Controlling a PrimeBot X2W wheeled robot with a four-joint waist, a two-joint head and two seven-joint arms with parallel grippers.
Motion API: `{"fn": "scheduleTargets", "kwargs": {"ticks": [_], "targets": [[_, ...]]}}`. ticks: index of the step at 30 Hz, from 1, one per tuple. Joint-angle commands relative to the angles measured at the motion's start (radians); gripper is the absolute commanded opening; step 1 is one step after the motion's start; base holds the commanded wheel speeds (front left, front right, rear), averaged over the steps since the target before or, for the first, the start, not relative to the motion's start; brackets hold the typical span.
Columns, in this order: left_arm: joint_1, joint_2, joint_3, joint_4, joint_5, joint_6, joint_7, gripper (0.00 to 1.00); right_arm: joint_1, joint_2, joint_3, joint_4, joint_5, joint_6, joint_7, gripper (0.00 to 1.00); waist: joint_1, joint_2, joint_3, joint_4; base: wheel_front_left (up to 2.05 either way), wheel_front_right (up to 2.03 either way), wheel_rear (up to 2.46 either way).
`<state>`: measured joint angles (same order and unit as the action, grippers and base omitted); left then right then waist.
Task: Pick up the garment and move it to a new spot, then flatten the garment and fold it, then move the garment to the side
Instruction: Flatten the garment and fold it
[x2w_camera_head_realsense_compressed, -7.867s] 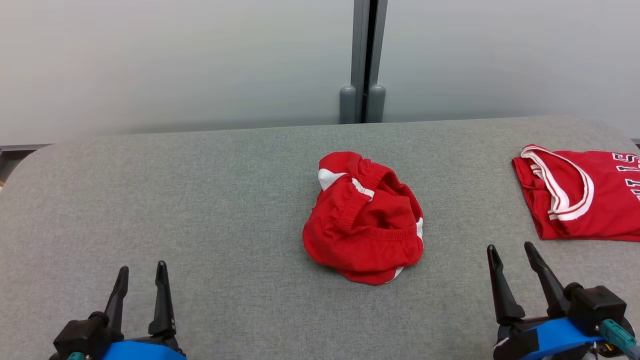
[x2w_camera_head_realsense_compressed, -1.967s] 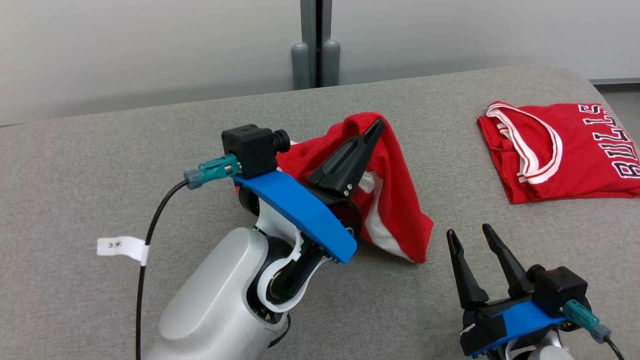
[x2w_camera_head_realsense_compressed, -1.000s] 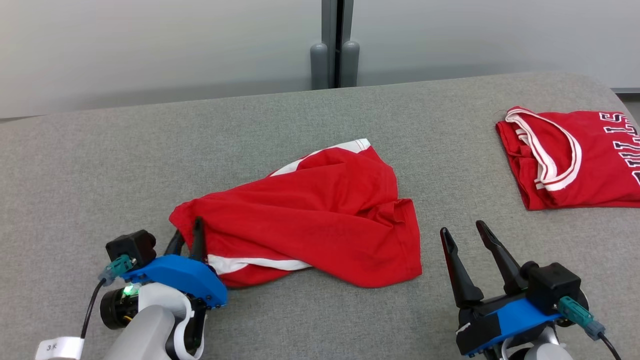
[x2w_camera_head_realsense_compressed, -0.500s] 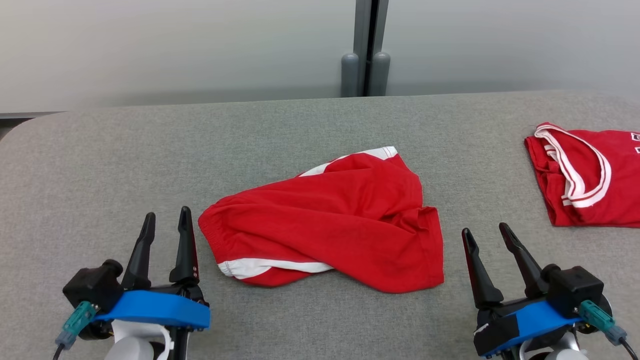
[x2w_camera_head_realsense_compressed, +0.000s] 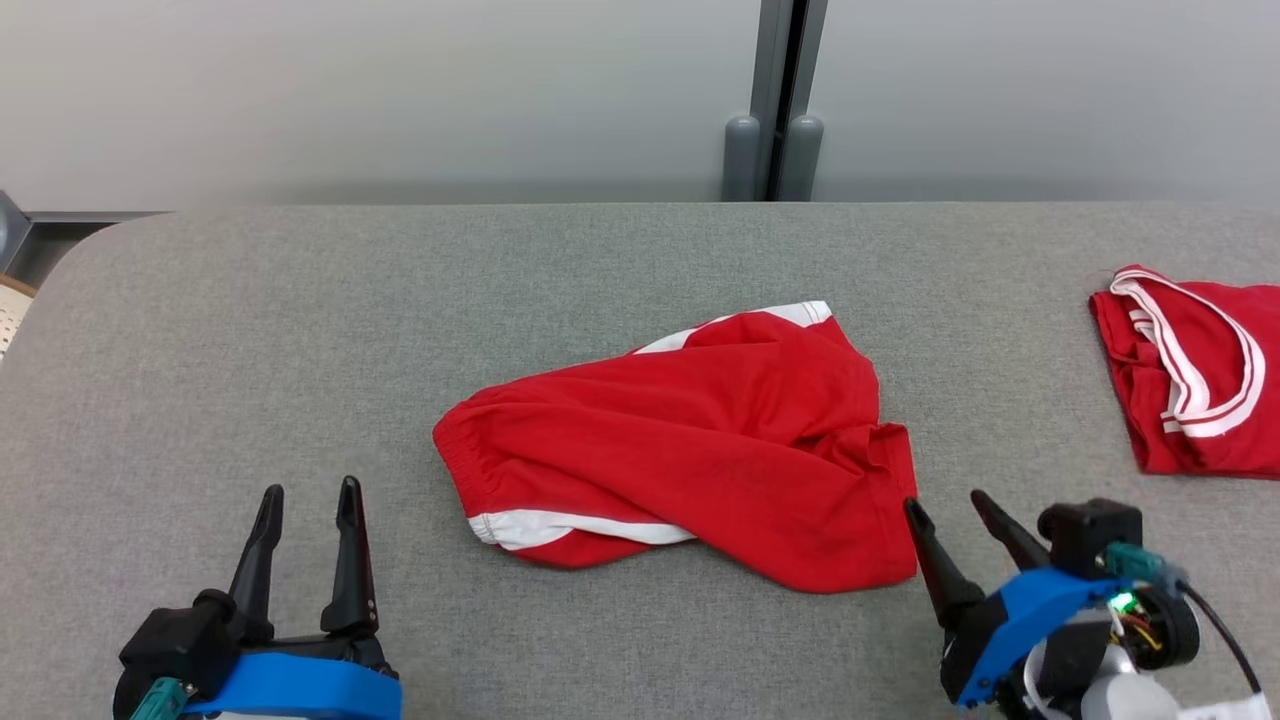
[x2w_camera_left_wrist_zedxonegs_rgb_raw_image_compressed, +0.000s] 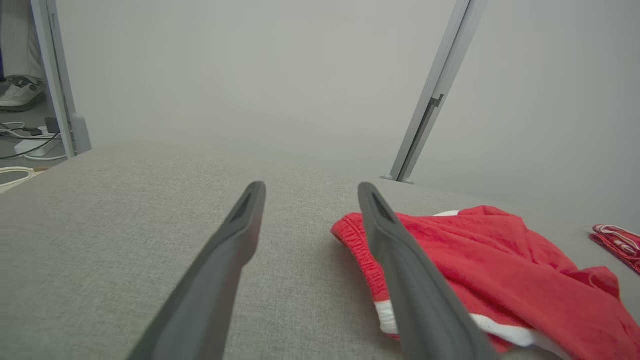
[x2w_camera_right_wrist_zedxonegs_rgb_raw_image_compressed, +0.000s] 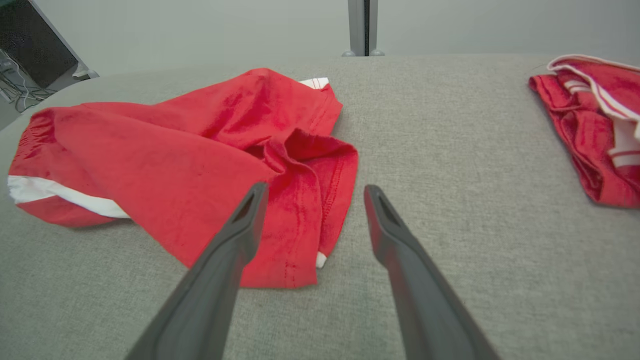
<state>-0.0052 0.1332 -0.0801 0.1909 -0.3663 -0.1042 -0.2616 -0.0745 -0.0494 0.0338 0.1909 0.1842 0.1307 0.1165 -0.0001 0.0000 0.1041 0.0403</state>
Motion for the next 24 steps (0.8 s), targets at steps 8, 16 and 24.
{"fn": "scheduleTargets", "kwargs": {"ticks": [8, 16, 24], "targets": [[-0.011, -0.03, 0.035, -0.003, 0.027, -0.019, -0.004, 1.0, -0.171, -0.002, 0.018, 0.163, 0.016, 0.0, 0.136, 1.0, 0.0001, 0.0, 0.031, 0.024, 0.0, 0.0, 0.0], [-0.037, -0.037, 0.025, 0.012, 0.033, -0.027, -0.004, 1.0, -0.286, -0.007, 0.024, 0.334, 0.027, 0.0, 0.14, 1.0, 0.0001, 0.0, 0.054, 0.045, 0.0, 0.0, 0.0], [-0.042, -0.033, 0.022, 0.024, 0.034, -0.029, -0.004, 1.0, -0.348, -0.03, 0.114, 0.418, 0.068, 0.0, 0.099, 1.0, 0.0001, 0.0, 0.064, 0.043, 0.0, 0.0, 0.0]]}}
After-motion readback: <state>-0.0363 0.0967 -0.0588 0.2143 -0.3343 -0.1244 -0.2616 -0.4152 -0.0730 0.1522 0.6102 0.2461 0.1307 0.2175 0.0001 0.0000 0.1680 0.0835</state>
